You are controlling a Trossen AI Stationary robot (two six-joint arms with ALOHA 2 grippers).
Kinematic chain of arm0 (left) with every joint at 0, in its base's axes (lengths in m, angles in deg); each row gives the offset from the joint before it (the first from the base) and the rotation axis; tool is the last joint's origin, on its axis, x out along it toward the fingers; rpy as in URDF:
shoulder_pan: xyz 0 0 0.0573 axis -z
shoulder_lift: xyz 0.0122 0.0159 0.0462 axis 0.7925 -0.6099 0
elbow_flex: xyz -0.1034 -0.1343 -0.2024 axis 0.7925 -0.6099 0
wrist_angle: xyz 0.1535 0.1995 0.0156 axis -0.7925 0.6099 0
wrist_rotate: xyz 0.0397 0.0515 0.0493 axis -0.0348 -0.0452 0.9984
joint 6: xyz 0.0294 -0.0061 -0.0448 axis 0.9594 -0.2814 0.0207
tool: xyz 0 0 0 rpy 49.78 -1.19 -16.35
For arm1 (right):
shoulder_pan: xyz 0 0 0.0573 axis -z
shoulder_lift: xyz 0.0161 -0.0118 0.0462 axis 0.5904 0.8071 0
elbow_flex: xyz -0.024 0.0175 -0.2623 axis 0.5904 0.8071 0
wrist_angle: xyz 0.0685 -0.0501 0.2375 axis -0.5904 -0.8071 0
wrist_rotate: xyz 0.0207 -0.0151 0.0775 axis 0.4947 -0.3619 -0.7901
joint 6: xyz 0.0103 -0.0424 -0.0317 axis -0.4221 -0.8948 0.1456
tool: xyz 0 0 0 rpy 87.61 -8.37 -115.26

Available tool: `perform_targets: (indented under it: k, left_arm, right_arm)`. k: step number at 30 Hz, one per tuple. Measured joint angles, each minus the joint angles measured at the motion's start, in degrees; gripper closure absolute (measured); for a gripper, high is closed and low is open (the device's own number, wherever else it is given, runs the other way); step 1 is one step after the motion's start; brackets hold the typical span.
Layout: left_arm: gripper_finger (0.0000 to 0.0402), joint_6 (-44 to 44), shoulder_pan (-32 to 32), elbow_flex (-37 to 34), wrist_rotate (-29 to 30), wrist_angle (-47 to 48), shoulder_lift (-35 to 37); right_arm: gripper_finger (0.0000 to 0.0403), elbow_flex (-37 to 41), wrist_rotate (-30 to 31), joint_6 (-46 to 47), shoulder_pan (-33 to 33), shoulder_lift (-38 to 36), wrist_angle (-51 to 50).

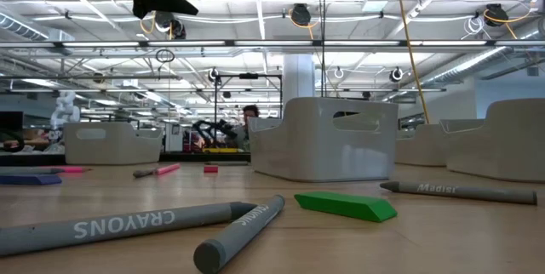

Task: Sort crayons/erasers/pens/pencils in bins
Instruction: Put the yellow pencil into the top right gray bin

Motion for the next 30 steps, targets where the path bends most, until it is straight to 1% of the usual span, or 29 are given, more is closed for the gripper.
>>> perform_targets:
  k: [6, 11, 15, 17, 18, 20, 24, 27, 30]
  left_arm:
    - [0.0179, 0.0, 0.0, 0.0, 0.0, 0.0, 0.0]
    - [0.0179, 0.0, 0.0, 0.0, 0.0, 0.0, 0.0]
    - [0.0179, 0.0, 0.0, 0.0, 0.0, 0.0, 0.0]
    - [0.0179, 0.0, 0.0, 0.0, 0.0, 0.0, 0.0]
    - [0.0179, 0.0, 0.0, 0.0, 0.0, 0.0, 0.0]
    - [0.0179, 0.0, 0.0, 0.0, 0.0, 0.0, 0.0]
    - [0.0179, 0.0, 0.0, 0.0, 0.0, 0.0, 0.0]
    - [0.0179, 0.0, 0.0, 0.0, 0.0, 0.0, 0.0]
    - [0.0179, 0.0, 0.0, 0.0, 0.0, 0.0, 0.0]
  right_arm:
    - [0.0402, -3.7, 4.2, -7.9, 3.2, 0.0, 0.4]
    - [0.0402, -5.8, 7.0, -14.1, 6.0, 0.0, 3.0]
    - [0.0403, -6.8, 7.4, -18.3, 8.5, 0.0, 4.5]
    - [0.0403, -7.3, 7.1, -18.8, 9.1, 0.0, 3.0]
    - [0.0403, -7.3, 6.0, -18.0, 9.1, 0.0, 1.7]
    - [0.0403, -7.3, 1.8, -16.0, 8.1, 0.0, -0.9]
    - [0.0398, -7.4, -5.0, -8.0, 2.8, 0.3, -3.9]
    - [0.0383, -6.2, -7.2, 0.0, -2.0, 0.2, -4.4]
    - [0.036, -3.2, -9.3, 7.3, -6.2, 0.4, -5.3]
